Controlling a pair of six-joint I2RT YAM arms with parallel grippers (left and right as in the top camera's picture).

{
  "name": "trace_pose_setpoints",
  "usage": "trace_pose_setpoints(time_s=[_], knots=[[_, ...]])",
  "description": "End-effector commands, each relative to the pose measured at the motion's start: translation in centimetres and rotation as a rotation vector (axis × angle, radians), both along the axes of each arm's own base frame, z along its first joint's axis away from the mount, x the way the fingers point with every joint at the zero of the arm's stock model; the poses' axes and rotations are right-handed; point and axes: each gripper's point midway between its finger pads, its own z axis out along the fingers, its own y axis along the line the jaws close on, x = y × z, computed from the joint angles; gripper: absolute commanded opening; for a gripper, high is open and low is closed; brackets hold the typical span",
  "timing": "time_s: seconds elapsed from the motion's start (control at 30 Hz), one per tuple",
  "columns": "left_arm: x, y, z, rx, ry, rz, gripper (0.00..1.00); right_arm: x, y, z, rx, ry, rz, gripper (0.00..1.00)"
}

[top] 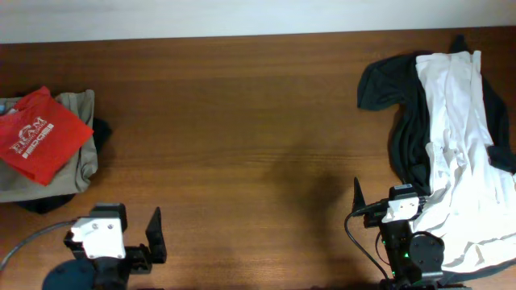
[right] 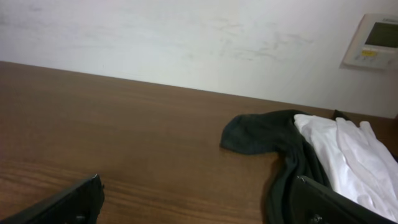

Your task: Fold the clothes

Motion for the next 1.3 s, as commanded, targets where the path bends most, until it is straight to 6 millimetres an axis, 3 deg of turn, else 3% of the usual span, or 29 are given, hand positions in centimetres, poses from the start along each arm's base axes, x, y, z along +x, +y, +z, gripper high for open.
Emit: trace_pose_setpoints(time_s=[0.0,0.1,0.23,0.3,0.37,0.5,1.27], knots=[[0.7,0.1,-4.0,0.013,-0.03,-0.003,0.99,0.0,0.1,-0.2,-0.003,0.001,0.002,0.99],[3.3,-0.1,-6.2,0.011,-0.172,-0.011,0.99,0.0,0.1,-0.1,-0.003,0.0,0.002,0.99],[7.0,-0.1,-6.1,0.015,-0.48,-0.012,0.99,0.0,0.1,-0.1,-0.003,0.0,0.002,0.99],[7.7,-0.2,-6.2,0.017,-0.608,-0.016,0.99,0.0,0.1,-0.1,-0.003,0.0,0.002,0.99],[7.8,0.1,-6.8,0.02,-0.586,0.0,0.99,0.0,0.1,-0.2,-0.003,0.001,0.002,0.99],[8.0,-0.4,-12.1,0.008,-0.368,-0.034,0.99,0.0,0.1,-0.1,-0.003,0.0,0.002,0.99],[8.0,-0.4,-12.0,0.008,-0.372,-0.034,0.99,0.0,0.1,-0.1,-0.003,0.0,0.002,0.99]])
